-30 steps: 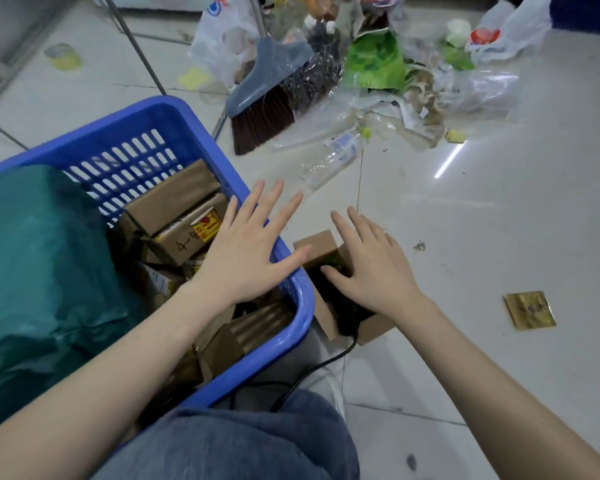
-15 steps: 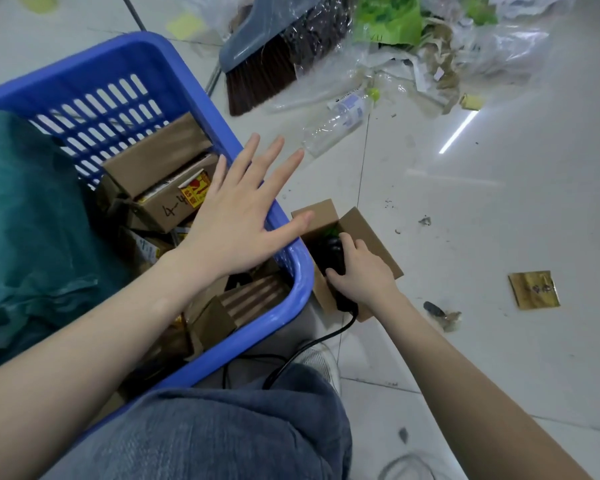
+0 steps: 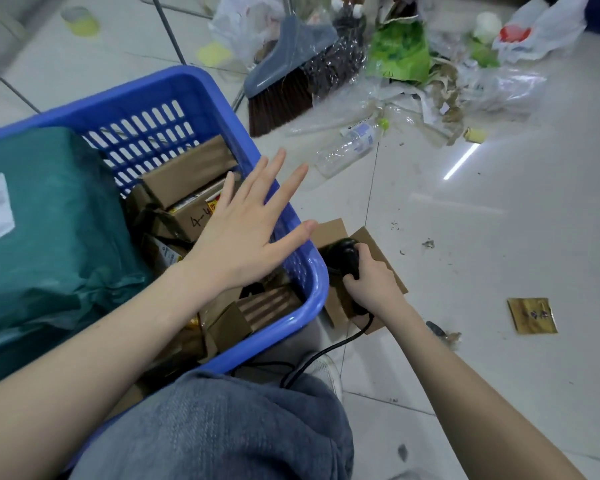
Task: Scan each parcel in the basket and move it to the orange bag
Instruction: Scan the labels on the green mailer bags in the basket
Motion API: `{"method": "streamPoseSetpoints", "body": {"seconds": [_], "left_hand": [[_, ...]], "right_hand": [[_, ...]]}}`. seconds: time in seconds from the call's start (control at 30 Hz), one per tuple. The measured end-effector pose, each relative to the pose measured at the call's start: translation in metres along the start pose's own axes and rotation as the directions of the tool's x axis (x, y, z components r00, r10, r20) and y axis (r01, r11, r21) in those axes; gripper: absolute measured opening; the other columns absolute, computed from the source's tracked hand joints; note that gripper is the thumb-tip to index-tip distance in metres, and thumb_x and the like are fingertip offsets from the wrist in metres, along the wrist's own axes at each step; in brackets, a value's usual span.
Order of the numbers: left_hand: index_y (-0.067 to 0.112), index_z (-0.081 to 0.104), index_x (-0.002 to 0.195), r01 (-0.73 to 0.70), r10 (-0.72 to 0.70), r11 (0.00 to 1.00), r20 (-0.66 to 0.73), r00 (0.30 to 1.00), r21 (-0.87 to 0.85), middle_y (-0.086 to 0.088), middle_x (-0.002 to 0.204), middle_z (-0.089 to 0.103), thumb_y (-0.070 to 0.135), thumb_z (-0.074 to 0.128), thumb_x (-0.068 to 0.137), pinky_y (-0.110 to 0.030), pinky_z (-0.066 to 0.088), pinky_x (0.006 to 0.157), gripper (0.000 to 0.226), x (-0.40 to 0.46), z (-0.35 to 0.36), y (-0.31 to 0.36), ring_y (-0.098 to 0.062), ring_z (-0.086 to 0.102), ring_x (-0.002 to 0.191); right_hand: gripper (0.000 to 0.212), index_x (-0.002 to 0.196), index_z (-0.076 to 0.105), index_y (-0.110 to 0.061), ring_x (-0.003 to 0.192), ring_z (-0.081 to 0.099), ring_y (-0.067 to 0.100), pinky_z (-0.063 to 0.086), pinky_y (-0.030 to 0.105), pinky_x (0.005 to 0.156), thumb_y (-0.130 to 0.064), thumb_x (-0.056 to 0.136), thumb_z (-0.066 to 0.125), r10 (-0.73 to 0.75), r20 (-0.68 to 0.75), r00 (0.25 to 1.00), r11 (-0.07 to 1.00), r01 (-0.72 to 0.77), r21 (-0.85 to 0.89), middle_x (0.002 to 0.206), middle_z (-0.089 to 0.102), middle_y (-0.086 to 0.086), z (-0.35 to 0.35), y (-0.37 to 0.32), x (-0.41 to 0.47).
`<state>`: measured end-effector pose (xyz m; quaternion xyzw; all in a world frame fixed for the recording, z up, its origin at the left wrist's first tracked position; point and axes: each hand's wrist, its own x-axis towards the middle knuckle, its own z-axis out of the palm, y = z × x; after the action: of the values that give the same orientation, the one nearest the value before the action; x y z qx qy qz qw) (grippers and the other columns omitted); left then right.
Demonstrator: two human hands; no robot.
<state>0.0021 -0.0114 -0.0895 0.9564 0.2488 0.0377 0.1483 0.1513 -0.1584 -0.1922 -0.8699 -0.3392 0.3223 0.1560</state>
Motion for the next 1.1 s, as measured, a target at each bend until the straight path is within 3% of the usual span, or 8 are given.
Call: {"method": "streamPoseSetpoints", "body": {"seconds": [0.17, 0.37, 0.5, 0.7, 0.8, 0.93, 1.0, 1.1], "left_hand": [[0.038, -0.002, 0.152, 0.015, -0.013, 0.999, -0.056, 0.998, 0.040, 0.005, 0.162, -0.009, 0.068, 0.017, 0.091, -0.045, -0.006, 0.118, 0.070, -0.020, -0.041, 0.000, -0.014, -0.005, 0.149], [0.039, -0.003, 0.152, 0.058, -0.052, 0.998, -0.174, 0.983, 0.026, 0.007, 0.162, -0.009, 0.071, 0.011, 0.086, -0.045, -0.007, 0.119, 0.074, -0.049, -0.106, 0.005, -0.012, -0.007, 0.149], [0.039, -0.007, 0.151, 0.108, -0.111, 0.994, -0.239, 0.965, -0.024, 0.007, 0.162, -0.008, 0.074, 0.014, 0.082, -0.046, -0.006, 0.120, 0.080, -0.080, -0.144, 0.001, -0.011, -0.003, 0.149], [0.033, -0.004, 0.153, 0.213, -0.291, 0.941, -0.309, 0.905, -0.263, 0.005, 0.162, 0.003, 0.075, 0.044, 0.079, -0.047, 0.007, 0.121, 0.098, -0.134, -0.191, -0.014, -0.011, 0.008, 0.148], [0.032, -0.002, 0.153, 0.187, -0.377, 0.857, -0.338, 0.863, -0.480, 0.004, 0.160, 0.014, 0.059, 0.058, 0.084, -0.035, 0.019, 0.118, 0.095, -0.162, -0.211, -0.027, -0.010, 0.018, 0.145], [0.034, 0.010, 0.152, 0.163, -0.441, 0.788, -0.359, 0.823, -0.593, 0.004, 0.154, 0.028, 0.066, 0.060, 0.076, -0.034, 0.027, 0.115, 0.097, -0.192, -0.230, -0.048, -0.011, 0.035, 0.138], [0.031, 0.030, 0.146, 0.163, -0.443, 0.795, -0.377, 0.813, -0.584, 0.005, 0.145, 0.042, 0.068, 0.063, 0.074, -0.033, 0.034, 0.112, 0.087, -0.205, -0.235, -0.058, -0.010, 0.046, 0.129], [0.030, 0.050, 0.131, 0.185, -0.462, 0.794, -0.377, 0.803, -0.579, 0.008, 0.127, 0.055, 0.051, 0.065, 0.083, -0.023, 0.040, 0.103, 0.054, -0.220, -0.235, -0.068, -0.006, 0.054, 0.115]], "right_hand": [[0.053, 0.136, 0.032, -0.009, 0.097, 0.057, 0.041, 0.034, 0.033, 0.068, -0.010, 0.086, 0.049, -0.133, -0.184, 0.974, 0.991, 0.137, 0.008, 0.108, 0.061, 0.019, -0.035, -0.034, -0.015], [0.057, 0.139, 0.029, -0.014, 0.093, 0.056, 0.037, 0.033, 0.033, 0.066, -0.011, 0.086, 0.052, -0.322, -0.417, 0.850, 0.920, 0.384, 0.073, 0.111, 0.057, 0.016, -0.086, -0.115, -0.051], [0.058, 0.137, 0.028, -0.020, 0.084, 0.058, 0.024, 0.040, 0.027, 0.060, -0.012, 0.086, 0.055, -0.434, -0.472, 0.767, 0.819, 0.555, 0.148, 0.106, 0.058, 0.004, -0.110, -0.174, -0.092], [0.064, 0.139, 0.026, -0.023, 0.080, 0.059, 0.007, 0.042, 0.022, 0.064, -0.010, 0.086, 0.059, -0.566, -0.370, 0.737, 0.697, 0.667, 0.262, 0.093, 0.057, -0.006, -0.109, -0.253, -0.157], [0.064, 0.138, 0.030, -0.025, 0.074, 0.056, 0.000, 0.044, 0.017, 0.059, -0.007, 0.085, 0.060, -0.606, -0.285, 0.743, 0.665, 0.670, 0.330, 0.090, 0.053, -0.013, -0.095, -0.284, -0.183], [0.051, 0.126, 0.046, -0.026, 0.080, 0.062, 0.015, 0.052, 0.026, 0.064, -0.005, 0.082, 0.061, -0.642, -0.150, 0.752, 0.668, 0.644, 0.373, 0.106, 0.056, -0.002, -0.073, -0.315, -0.203], [0.043, 0.115, 0.050, -0.030, 0.085, 0.063, 0.023, 0.054, 0.038, 0.073, -0.006, 0.081, 0.060, -0.648, -0.049, 0.760, 0.681, 0.607, 0.409, 0.109, 0.056, 0.003, -0.063, -0.326, -0.209], [0.025, 0.097, 0.055, -0.029, 0.081, 0.061, 0.022, 0.051, 0.040, 0.080, -0.011, 0.083, 0.064, -0.626, 0.069, 0.777, 0.704, 0.525, 0.478, 0.088, 0.059, -0.001, -0.051, -0.336, -0.211]]}}
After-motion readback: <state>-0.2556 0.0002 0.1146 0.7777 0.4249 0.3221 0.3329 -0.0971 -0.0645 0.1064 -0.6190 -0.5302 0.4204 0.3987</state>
